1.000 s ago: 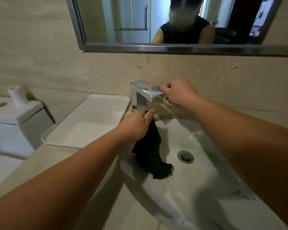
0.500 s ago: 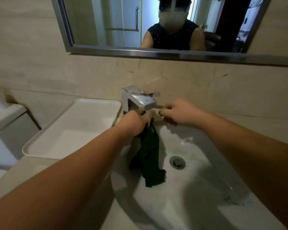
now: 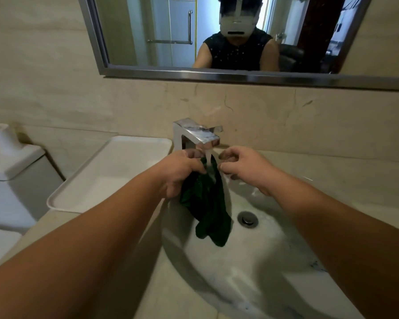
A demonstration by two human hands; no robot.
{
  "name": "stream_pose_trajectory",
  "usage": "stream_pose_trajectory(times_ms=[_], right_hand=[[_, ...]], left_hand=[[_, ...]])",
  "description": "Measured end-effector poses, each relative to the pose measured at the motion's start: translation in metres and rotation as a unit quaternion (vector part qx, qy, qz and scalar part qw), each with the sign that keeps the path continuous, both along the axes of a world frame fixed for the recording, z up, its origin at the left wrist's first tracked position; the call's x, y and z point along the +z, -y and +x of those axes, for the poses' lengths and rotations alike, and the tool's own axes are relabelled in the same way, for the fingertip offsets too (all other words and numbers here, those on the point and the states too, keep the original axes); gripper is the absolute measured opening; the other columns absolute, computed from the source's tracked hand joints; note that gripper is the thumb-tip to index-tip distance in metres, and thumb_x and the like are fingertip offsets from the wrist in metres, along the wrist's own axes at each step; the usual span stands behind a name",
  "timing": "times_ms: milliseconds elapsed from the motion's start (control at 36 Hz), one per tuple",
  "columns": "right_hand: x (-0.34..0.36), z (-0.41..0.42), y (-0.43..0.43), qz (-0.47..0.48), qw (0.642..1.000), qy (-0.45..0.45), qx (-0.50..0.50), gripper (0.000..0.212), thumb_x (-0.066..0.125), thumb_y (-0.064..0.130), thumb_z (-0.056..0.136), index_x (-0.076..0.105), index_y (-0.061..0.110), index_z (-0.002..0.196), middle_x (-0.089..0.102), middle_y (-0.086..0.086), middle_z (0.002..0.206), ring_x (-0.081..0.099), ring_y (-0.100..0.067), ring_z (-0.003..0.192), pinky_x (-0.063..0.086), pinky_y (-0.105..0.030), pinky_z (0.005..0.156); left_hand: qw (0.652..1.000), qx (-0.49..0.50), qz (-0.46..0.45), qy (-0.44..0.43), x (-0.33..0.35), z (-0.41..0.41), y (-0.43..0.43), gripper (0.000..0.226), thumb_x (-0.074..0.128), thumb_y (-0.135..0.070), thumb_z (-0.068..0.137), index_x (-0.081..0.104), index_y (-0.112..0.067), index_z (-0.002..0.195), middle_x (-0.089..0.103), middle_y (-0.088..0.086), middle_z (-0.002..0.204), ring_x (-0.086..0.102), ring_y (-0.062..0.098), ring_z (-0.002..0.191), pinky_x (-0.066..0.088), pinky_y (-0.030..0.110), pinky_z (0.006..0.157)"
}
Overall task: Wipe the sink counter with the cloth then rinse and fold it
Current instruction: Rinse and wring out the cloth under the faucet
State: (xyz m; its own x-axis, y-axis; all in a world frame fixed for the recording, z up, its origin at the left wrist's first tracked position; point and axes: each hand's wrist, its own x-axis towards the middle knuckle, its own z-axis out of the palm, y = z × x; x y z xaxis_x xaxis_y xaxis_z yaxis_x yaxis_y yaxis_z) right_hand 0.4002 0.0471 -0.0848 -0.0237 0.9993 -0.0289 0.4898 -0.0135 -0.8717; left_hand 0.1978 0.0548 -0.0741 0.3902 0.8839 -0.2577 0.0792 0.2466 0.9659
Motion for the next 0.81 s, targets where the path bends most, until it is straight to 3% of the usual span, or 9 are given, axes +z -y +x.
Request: stream_pose_trajectory(times_ms=[83,194,306,389,444,528,611,694,806], right_hand=[[0.004,-0.008,0.001,-0.039,0.996,-0.060,0.047,0.049,0.077,0.021,0.082,0.068,0.024,0.130,0.078,-0.004,0.115,0.072,-0.020,0.109,0.056,-0.039,0.097],[0.007,-0.011,0.007,-0.007,0.998,-0.051,0.038,0.019,0.079,0.016,0.086,0.077,0.014,0.104,0.078,-0.002,0.096,0.070,-0.016,0.092,0.051,-0.036,0.091],[0.012,-0.005,0.012,0.046,0.998,-0.041,-0.014,0.005,0.080,0.016,0.087,0.076,0.017,0.085,0.073,-0.003,0.081,0.068,-0.016,0.080,0.054,-0.038,0.081],[0.019,0.001,0.015,0.078,0.995,-0.044,-0.042,0.004,0.080,0.015,0.087,0.077,0.018,0.086,0.077,-0.009,0.088,0.072,-0.025,0.085,0.058,-0.044,0.085],[0.027,0.007,0.019,0.094,0.992,-0.059,-0.059,0.004,0.078,0.015,0.089,0.075,0.017,0.087,0.075,-0.010,0.089,0.070,-0.024,0.084,0.058,-0.040,0.081],[0.037,0.020,0.027,0.098,0.990,-0.070,-0.070,0.002,0.077,0.013,0.090,0.074,0.013,0.090,0.073,-0.010,0.088,0.068,-0.020,0.081,0.056,-0.037,0.077],[0.035,0.035,0.031,0.097,0.990,-0.056,-0.091,0.004,0.076,0.014,0.090,0.073,0.013,0.087,0.070,-0.010,0.085,0.066,-0.022,0.079,0.054,-0.038,0.075],[0.026,0.050,0.031,0.071,0.991,0.041,-0.106,0.009,0.078,0.021,0.085,0.073,0.014,0.083,0.070,-0.007,0.080,0.065,-0.024,0.079,0.051,-0.038,0.073],[0.021,0.043,0.041,0.000,0.985,0.168,-0.023,0.018,0.078,0.020,0.086,0.075,0.020,0.104,0.076,-0.004,0.098,0.074,-0.031,0.095,0.061,-0.048,0.085]], left_hand=[[0.998,-0.064,0.009,0.012,0.007,-0.003,0.005,0.063,0.048,0.021,0.085,0.070,-0.015,0.131,0.075,0.018,0.122,0.071,0.036,0.116,0.056,0.048,0.100],[0.999,-0.043,0.021,0.012,0.013,-0.003,0.007,0.069,0.040,0.029,0.083,0.070,-0.018,0.124,0.079,0.009,0.099,0.077,0.027,0.095,0.062,0.037,0.082],[0.977,0.002,0.119,-0.179,0.007,-0.003,0.004,0.041,0.067,0.001,0.081,0.069,-0.023,0.113,0.074,0.010,0.104,0.073,0.028,0.099,0.060,0.047,0.097],[0.919,-0.013,0.211,-0.333,0.004,0.004,0.009,0.022,0.065,-0.010,0.093,0.072,-0.025,0.108,0.073,0.005,0.101,0.071,0.022,0.096,0.061,0.044,0.091],[0.900,-0.015,0.244,-0.361,-0.002,0.008,0.010,0.025,0.059,-0.010,0.097,0.076,-0.023,0.111,0.073,0.002,0.099,0.069,0.019,0.094,0.061,0.043,0.090],[0.916,0.006,0.228,-0.330,-0.008,0.007,0.008,0.025,0.056,-0.012,0.098,0.079,-0.017,0.105,0.075,0.007,0.095,0.070,0.022,0.090,0.061,0.043,0.087],[0.963,0.055,0.172,-0.202,-0.006,0.010,0.007,0.019,0.054,-0.011,0.094,0.072,-0.006,0.092,0.071,0.020,0.092,0.070,0.036,0.087,0.062,0.052,0.087],[0.992,0.067,0.095,-0.039,-0.004,0.014,0.006,0.020,0.054,-0.004,0.097,0.072,-0.005,0.106,0.074,0.019,0.101,0.072,0.036,0.094,0.063,0.052,0.088],[0.997,0.040,0.069,0.013,-0.005,0.015,0.004,0.027,0.061,-0.009,0.098,0.072,-0.008,0.122,0.076,0.020,0.118,0.070,0.042,0.116,0.054,0.061,0.103]])
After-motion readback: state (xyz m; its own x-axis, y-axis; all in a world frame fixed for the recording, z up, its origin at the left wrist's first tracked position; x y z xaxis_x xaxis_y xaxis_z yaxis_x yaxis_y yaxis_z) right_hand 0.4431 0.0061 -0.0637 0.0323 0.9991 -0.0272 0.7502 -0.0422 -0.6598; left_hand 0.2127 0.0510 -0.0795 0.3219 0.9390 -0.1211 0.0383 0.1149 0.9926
